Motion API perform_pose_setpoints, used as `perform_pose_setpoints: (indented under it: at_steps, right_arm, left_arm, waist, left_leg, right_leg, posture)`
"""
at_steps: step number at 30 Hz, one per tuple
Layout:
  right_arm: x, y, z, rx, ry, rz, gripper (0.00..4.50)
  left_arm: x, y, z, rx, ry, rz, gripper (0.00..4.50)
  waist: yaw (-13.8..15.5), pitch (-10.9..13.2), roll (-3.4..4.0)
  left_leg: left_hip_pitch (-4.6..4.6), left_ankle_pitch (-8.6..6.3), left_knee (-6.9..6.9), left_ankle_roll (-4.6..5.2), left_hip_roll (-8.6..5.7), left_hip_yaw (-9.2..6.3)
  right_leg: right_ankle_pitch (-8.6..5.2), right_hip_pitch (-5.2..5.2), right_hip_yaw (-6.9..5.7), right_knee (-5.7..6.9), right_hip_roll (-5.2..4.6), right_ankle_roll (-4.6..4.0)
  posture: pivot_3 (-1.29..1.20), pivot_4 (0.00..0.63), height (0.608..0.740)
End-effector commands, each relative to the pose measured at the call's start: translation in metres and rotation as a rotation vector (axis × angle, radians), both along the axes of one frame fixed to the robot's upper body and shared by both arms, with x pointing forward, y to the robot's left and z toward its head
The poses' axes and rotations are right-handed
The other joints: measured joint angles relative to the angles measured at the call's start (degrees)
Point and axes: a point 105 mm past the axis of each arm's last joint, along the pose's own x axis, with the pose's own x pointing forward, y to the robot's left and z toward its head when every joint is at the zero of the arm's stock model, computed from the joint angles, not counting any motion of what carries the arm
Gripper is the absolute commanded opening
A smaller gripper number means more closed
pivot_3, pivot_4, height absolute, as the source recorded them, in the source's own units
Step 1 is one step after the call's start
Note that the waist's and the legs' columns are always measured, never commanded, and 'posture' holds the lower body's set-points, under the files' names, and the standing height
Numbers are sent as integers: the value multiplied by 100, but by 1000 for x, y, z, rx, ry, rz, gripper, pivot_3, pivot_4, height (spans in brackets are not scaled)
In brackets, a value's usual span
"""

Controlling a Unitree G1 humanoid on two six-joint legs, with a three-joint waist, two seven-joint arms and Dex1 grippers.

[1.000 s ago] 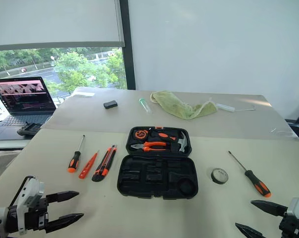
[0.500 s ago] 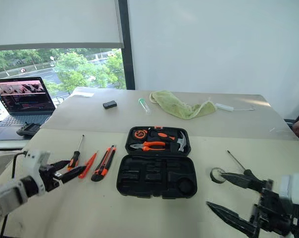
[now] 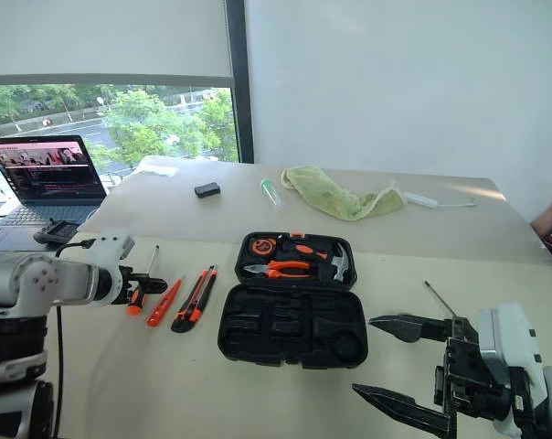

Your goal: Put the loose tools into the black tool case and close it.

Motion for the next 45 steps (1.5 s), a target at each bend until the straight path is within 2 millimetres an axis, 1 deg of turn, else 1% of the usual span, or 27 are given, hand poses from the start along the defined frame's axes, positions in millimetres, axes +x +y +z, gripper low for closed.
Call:
perform_pose_setpoints:
  at_steps: [1, 2, 3, 4, 7, 8, 11, 12, 13, 14, 16, 18, 19, 20, 21, 22, 23, 24, 27, 29, 31, 34, 37, 38, 41, 45]
  right_arm:
    - [-5, 6, 4, 3, -31, -13, 4500]
    - [-7, 6, 3, 3, -30, -19, 4500]
    - [-8, 6, 3, 2, -31, -26, 4500]
    - [-9, 6, 3, 1, -31, -35, 4500]
    - [-11, 6, 3, 0, -34, -53, 4500]
    - [-11, 6, 3, -3, -35, -56, 4500]
    - [-12, 4, 2, -12, -32, -67, 4500]
    - [-12, 3, 1, -10, -31, -77, 4500]
    - [-11, 2, -1, -4, -31, -94, 4500]
    - [-10, 2, -3, 2, -32, -110, 4500]
    - [-9, 0, -4, 9, -34, -132, 4500]
    - [-8, -2, -7, 24, -39, -181, 4500]
    - [-9, -4, -9, 29, -38, -206, 4500]
    - [-9, -5, -11, 31, -37, -221, 4500]
    - [-12, -7, -15, 15, -25, -239, 4500]
    - [-13, -8, -19, -2, -14, -257, 4500]
    - [-14, -10, -23, -20, -3, -271, 4500]
    - [-15, -13, -25, -29, 0, -279, 4500]
    - [-13, -22, -26, -32, -8, -313, 4500]
    - [-16, -29, -28, -50, -5, -323, 4500]
    - [-18, -32, -27, -57, -6, -330, 4500]
    - [-20, -37, -24, -50, -25, -359, 4500]
    - [-24, -38, -21, -43, -40, -374, 4500]
    - [-25, -38, -20, -38, -47, -379, 4500]
    - [-26, -35, -16, -8, -71, -389, 4500]
    - [-26, -31, -15, -1, -83, -397, 4500]
  left_arm:
    - [10, 4, 0, 70, 32, 73, 4488]
    - [13, 7, -1, 75, 41, 111, 4238]
    - [17, 5, -2, 53, 45, 127, 3947]
    - [19, 4, -4, 50, 49, 131, 3845]
    - [23, -1, -10, 38, 57, 111, 2660]
    - [24, -2, -11, 35, 57, 105, 2380]
    - [22, 6, -12, 35, 45, 121, 1386]
    - [23, 13, -9, 45, 13, 133, 1029]
    - [27, 15, -2, 3, -50, 117, 631]
    - [30, 15, 8, -51, -105, 97, 417]
    - [35, 17, 22, -99, -185, 73, 402]
    - [38, -16, 58, -288, -335, -183, 402]
    - [32, -39, 79, -377, -387, -353, 402]
    - [25, -53, 93, -432, -409, -468, 402]
    - [2, -87, 106, -428, -396, -744, 402]
    - [-20, -111, 104, -392, -347, -971, 402]
    - [-34, -123, 94, -301, -299, -1135, 402]
    - [-40, -131, 82, -220, -264, -1250, 402]
    - [-31, -144, 62, -57, -214, -1387, 402]
    - [-24, -160, 53, 28, -190, -1482, 402]
    - [-17, -172, 46, 106, -172, -1549, 402]
    - [-7, -186, 37, 200, -144, -1623, 402]
    - [2, -195, 30, 233, -134, -1646, 402]
    - [4, -199, 28, 248, -136, -1659, 402]
    - [8, -215, 23, 248, -136, -1674, 402]
    - [13, -224, 16, 266, -117, -1669, 402]
  waist:
    - [-7, 0, 0]
    - [3, 0, 0]
    - [6, 0, -1]
    - [9, 0, -2]
    - [41, -1, -2]
    - [42, -1, -1]
    - [48, -1, -1]
    - [46, -1, -1]
    - [44, -2, 0]
    - [44, -2, 1]
    - [44, -1, -1]
    - [47, 2, -8]
    - [64, 3, -10]
    - [75, 3, -10]
    - [88, 5, -13]
    - [93, 7, -17]
    - [94, 7, -17]
    - [82, 4, -11]
    - [51, -31, 53]
    - [58, -27, 53]
    - [58, -19, 39]
    - [61, -18, 36]
    - [43, -19, 39]
    - [43, -20, 40]
    - [50, -20, 40]
    - [43, -19, 40]
  left_leg:
    - [0, 0, -1, 0, 0, 0]
    - [-1, 0, -1, -1, 0, 0]
    - [-2, 0, 1, -1, -1, 0]
    - [-2, 0, 1, -1, -1, 0]
    - [-2, 0, 0, -1, 0, 0]
    - [1, 0, 0, -2, 0, 0]
    - [2, 1, -1, -5, 3, 0]
    - [2, 1, -1, -6, 5, -1]
    - [3, 1, -1, -6, 6, -1]
    - [6, 1, -4, -6, 6, -1]
    - [-3, 4, -4, -10, 8, -1]
    - [-5, 4, -3, -11, 6, -3]
    - [-12, 5, -3, -13, 6, -4]
    - [-19, 7, -2, -17, 6, -8]
    - [-22, 14, -1, -29, 4, -10]
    - [-27, 21, 1, -40, 3, -11]
    - [-46, 25, 2, -49, 1, -14]
    - [-46, 25, 3, -48, 0, -16]
    - [-7, 10, -4, -25, -22, 21]
    - [-1, -17, 3, 34, -27, 44]
    - [-16, -15, 34, 40, -10, 44]
    - [-22, -15, 53, 41, 1, 42]
    - [-22, -20, 53, 49, 0, 45]
    - [-22, -23, 53, 53, 0, 45]
    - [-27, -26, 53, 59, 0, 44]
    - [-44, -31, 64, 68, -1, 43]
  right_leg:
    - [0, -1, 1, 1, -1, 0]
    - [0, -1, 0, 1, -3, 0]
    - [0, -1, 0, 1, -5, 0]
    - [2, 0, 0, -1, -5, 0]
    - [4, -3, 1, 1, -12, -1]
    - [4, -2, 2, 2, -14, -1]
    - [7, -5, 3, 5, -23, -6]
    - [8, -6, 4, 5, -32, -8]
    - [9, -6, 2, 5, -52, -9]
    - [9, -6, 2, 7, -60, -9]
    - [8, -19, 1, 12, -64, -12]
    - [9, -19, -1, 12, -68, -13]
    - [9, -24, -4, 11, -68, -13]
    - [8, -23, -8, 8, -72, -14]
    - [8, -24, -14, 3, -75, -14]
    - [8, -24, -17, -2, -75, -14]
    - [8, -31, -17, -10, -71, -14]
    - [8, -29, -19, -11, -72, -14]
    - [2, 2, -5, -25, -57, -6]
    - [-17, 4, 10, -20, -46, -28]
    - [-18, 3, 15, -20, -2, -36]
    - [-14, 0, 18, -15, 15, -32]
    - [-12, -1, 25, -15, 15, -17]
    - [0, 0, 26, -12, 15, 16]
    - [-3, -5, 25, -13, 14, 21]
    - [-3, -15, 23, -15, 10, 27]
  posture:
    - [0, 150, 740]
    - [0, 150, 740]
    - [0, 150, 740]
    - [0, 150, 740]
    - [0, 150, 740]
    - [0, 150, 740]
    - [0, 150, 740]
    - [0, 150, 740]
    - [0, 150, 740]
    - [0, 150, 740]
    - [0, 150, 740]
    - [0, 150, 740]
    - [0, 150, 740]
    - [0, 150, 740]
    - [0, 150, 740]
    - [0, 150, 740]
    - [0, 150, 740]
    - [0, 150, 740]
    - [0, 150, 740]
    - [0, 150, 740]
    - [0, 150, 740]
    - [0, 150, 740]
    - [0, 150, 740]
    - [0, 150, 740]
    - [0, 150, 740]
    - [0, 150, 740]
